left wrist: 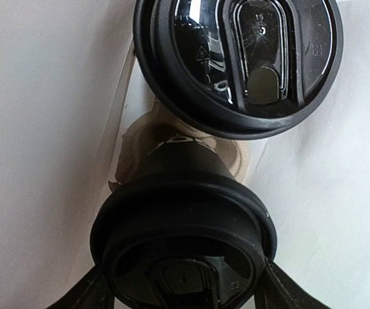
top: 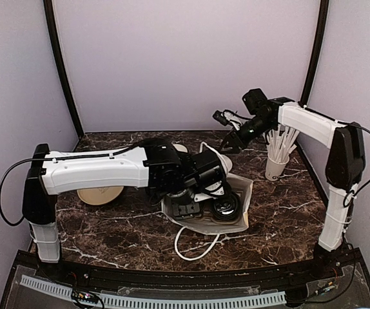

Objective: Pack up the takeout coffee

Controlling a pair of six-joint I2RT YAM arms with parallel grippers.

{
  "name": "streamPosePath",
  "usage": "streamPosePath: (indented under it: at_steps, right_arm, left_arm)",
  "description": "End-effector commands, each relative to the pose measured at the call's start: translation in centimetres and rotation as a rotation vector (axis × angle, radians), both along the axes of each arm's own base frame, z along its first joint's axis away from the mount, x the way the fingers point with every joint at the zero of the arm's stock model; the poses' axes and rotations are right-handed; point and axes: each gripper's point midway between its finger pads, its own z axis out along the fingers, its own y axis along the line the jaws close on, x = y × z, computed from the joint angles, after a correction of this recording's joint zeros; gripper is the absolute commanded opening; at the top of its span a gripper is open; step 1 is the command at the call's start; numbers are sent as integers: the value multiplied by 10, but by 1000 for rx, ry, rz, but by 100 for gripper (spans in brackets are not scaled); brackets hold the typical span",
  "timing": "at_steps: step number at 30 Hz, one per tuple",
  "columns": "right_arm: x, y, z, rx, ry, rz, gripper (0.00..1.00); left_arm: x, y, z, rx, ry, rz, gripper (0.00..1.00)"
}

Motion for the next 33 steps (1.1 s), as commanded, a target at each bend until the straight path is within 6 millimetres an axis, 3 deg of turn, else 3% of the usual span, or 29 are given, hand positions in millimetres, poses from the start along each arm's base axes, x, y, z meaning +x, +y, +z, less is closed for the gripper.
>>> streamPosePath:
  at_steps: [1, 5, 8, 15, 24, 28, 33]
  right_arm:
    - [0, -13, 43, 12, -94, -40, 57]
    - [-11, -17, 58, 45, -117, -49, 57]
    - [-17, -18, 53, 54, -107, -55, 58]
    - [-14, -21, -9, -18, -36, -83, 56]
    - [-42, -1, -85, -85, 87, -17, 56]
    - [-52, 8, -106, -83, 135, 15, 55]
    - [-60, 21, -117, -37, 206, 55, 55]
  left_arm:
    - [-13, 2, -7, 16, 93, -3, 41]
    - [7, 0, 4, 25, -20, 5, 40]
    - [14, 1, 9, 32, -69, 14, 39]
    - [14, 6, 25, 7, -137, 29, 38]
    - [11, 4, 31, -39, -243, -19, 37]
    - [8, 6, 23, -36, -261, -43, 37]
    - [6, 12, 17, -35, -262, -53, 37]
